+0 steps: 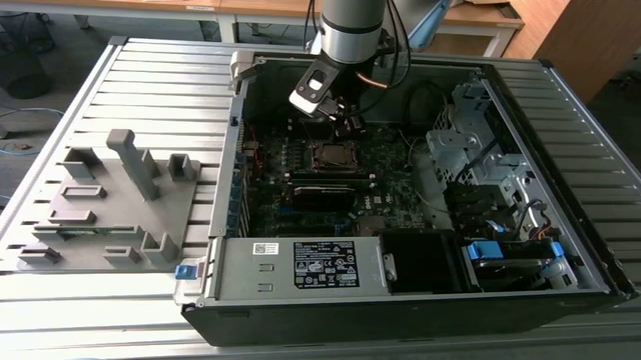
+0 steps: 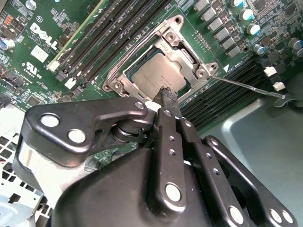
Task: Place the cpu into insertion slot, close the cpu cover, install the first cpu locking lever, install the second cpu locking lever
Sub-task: 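Close the cpu cover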
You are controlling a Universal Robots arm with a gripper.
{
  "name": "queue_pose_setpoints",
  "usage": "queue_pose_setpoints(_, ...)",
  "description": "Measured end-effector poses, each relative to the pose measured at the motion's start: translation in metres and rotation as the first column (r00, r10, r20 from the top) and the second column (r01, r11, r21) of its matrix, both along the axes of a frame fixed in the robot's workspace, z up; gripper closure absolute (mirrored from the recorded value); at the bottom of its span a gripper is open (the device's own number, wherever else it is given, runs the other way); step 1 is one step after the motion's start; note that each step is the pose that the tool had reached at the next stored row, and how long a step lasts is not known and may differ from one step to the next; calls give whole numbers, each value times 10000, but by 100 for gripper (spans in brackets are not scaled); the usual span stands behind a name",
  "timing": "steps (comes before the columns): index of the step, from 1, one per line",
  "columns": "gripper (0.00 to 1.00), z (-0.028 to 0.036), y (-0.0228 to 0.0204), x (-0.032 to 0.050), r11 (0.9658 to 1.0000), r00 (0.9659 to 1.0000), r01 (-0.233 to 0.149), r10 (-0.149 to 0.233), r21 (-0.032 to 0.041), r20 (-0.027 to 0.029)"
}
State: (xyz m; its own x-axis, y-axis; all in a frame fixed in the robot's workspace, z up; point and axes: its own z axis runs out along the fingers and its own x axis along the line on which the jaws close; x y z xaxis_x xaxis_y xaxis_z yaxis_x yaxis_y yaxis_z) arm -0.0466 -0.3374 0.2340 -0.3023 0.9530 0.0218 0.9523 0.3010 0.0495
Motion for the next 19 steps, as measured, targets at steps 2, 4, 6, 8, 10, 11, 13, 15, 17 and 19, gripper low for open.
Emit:
queue_pose_setpoints(2, 89, 0, 0, 0, 10000, 10000, -5, 5, 0, 0)
queue_pose_setpoints(4, 89, 0, 0, 0, 10000, 10000, -8, 8, 0, 0)
queue_pose_setpoints(6, 89, 0, 0, 0, 10000, 10000, -9, 9, 0, 0)
queue_pose_setpoints(8, 89, 0, 0, 0, 10000, 10000, -45, 45, 0, 0)
queue_pose_setpoints(10, 89, 0, 0, 0, 9999, 9999, -173, 173, 0, 1)
queue_pose_setpoints(11, 89, 0, 0, 0, 9997, 9997, -252, 252, 0, 2)
queue_pose_setpoints(13, 89, 0, 0, 0, 9993, 9993, -362, 362, -1, 3)
queue_pose_setpoints(15, 89, 0, 0, 0, 9993, 9993, -365, 365, 0, 3)
queue_pose_setpoints(17, 89, 0, 0, 0, 9993, 9993, -367, 367, 0, 3)
queue_pose_setpoints(19, 89, 0, 0, 0, 9993, 9993, -368, 368, 0, 3)
